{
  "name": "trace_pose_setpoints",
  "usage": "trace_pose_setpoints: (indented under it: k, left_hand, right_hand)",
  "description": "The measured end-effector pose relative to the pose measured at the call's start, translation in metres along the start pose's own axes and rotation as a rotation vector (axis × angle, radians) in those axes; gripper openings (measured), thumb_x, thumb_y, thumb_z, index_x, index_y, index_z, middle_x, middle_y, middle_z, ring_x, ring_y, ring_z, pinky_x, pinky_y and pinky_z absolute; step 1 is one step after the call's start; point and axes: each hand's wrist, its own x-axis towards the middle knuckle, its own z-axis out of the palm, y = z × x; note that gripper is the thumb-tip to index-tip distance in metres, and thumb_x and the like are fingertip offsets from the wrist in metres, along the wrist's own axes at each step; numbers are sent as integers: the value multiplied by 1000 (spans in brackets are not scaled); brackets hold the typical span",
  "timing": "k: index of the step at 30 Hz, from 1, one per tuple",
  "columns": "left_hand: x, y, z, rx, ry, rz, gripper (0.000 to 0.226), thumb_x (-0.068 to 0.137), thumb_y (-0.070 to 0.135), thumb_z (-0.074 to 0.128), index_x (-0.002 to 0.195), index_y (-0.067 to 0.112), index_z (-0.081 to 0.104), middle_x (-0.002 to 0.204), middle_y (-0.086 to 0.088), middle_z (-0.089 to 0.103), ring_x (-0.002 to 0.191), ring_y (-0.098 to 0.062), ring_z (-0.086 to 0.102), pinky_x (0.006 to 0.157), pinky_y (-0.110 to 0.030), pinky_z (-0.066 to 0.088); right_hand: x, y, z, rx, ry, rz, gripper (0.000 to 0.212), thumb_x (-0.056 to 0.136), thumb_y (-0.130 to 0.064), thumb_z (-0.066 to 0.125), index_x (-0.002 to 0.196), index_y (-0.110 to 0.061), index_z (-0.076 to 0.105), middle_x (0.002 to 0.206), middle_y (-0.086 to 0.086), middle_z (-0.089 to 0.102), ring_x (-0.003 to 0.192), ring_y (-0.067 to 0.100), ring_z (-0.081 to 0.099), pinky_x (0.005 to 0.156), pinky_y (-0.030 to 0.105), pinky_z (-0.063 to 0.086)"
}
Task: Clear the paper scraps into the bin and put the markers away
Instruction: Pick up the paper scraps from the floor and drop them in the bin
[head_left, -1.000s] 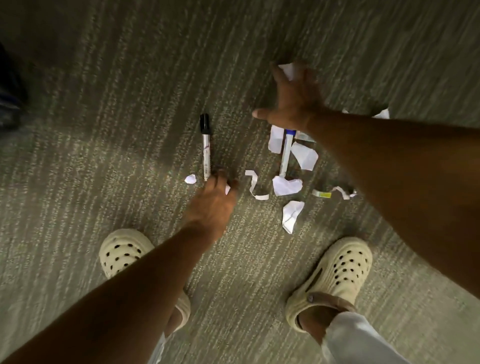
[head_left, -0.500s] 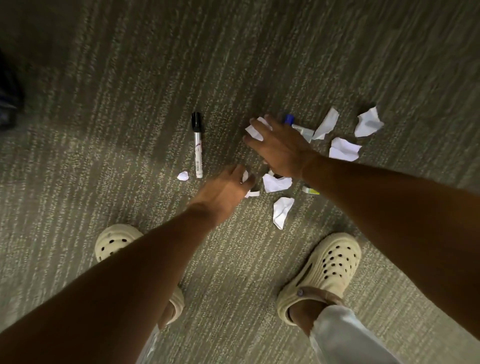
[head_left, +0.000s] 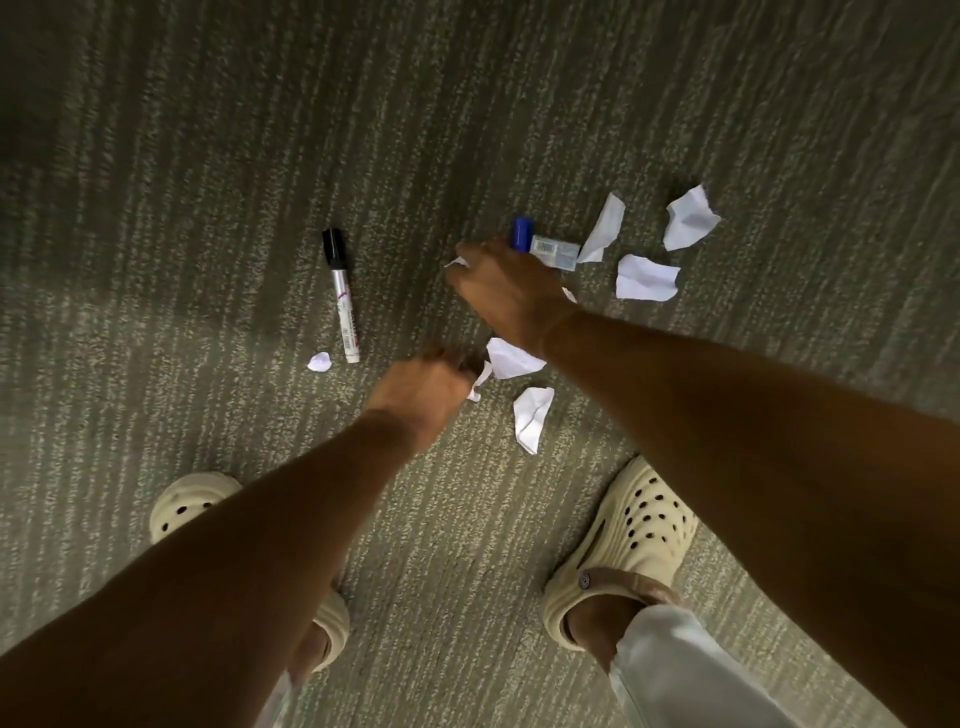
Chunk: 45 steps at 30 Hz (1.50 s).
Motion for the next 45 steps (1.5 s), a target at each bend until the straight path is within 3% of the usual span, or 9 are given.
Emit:
trace_pose_setpoints:
  k: [5,9,12,18,22,28,32,36,45]
  left_hand:
    - [7,15,-14,92,123,24,34,77,7,59,109,18,64,106,-4,67,100,-25,56,81,-37,47]
    - [22,36,-19,95,204,38,54,74,6,59,128,13,54,101,-7,69,93,-27,61,80,-37,45]
    - [33,48,-21,146,241,61,63,72,9,65,133,9,51,97,-6,71,87,-25,63,76,-34,47]
    - [67,52,-17,147,167,10,82,83,9,56,149,3,8,117,-19,62,112,-33,51,93,-43,41]
    - [74,57,-23,178,76,-11,61,85,9,51,142,5,30,121,-17,61,119,-33,48,96,-44,38]
    - [72,62,-28,189,116,40,43,83,12,56,126,13,48,133,-15,43,124,-33,37,95,-44,39]
    - [84,60,-30,180,185,18,79,73,13,72,140,16,29,146,-21,26,133,-39,28,103,-47,38]
    - [89,55,-23,170,146,59,99,73,15,76,149,17,12,156,-20,13,140,-37,21,107,-46,34]
    - [65,74,-5,-33,28,24,93,81,49,55,150,11,8,156,-19,9,144,-36,7,117,-44,16]
  right_hand:
    - [-1,30,-18,217,173,31,34,99,-8,37,128,-7,55,125,15,60,113,30,59,94,39,49]
    - [-14,83,-31,252,259,157,35,102,-15,33,126,-5,56,120,17,62,107,30,60,91,39,48]
    - [-21,122,-27,130,188,160,34,99,-7,42,130,-2,53,128,23,58,116,36,56,100,44,46]
    - [-31,139,1,-16,-6,14,46,92,1,52,137,-2,44,139,21,49,127,36,47,106,47,41]
    - [-53,137,16,-82,-48,-19,43,92,1,46,134,-3,47,138,19,49,125,35,48,103,47,41]
    - [-95,146,19,38,10,-47,47,65,-18,68,112,-11,61,115,13,62,104,33,58,87,45,46]
    - [-96,165,26,121,169,165,67,61,-33,73,121,-15,49,133,21,47,118,41,46,94,49,43]
    - [-81,181,39,242,46,390,100,67,-59,73,146,-26,22,154,25,16,137,50,22,109,59,32]
    - [-90,141,50,75,-45,21,71,79,-58,61,140,-27,44,154,17,27,140,42,25,110,55,29]
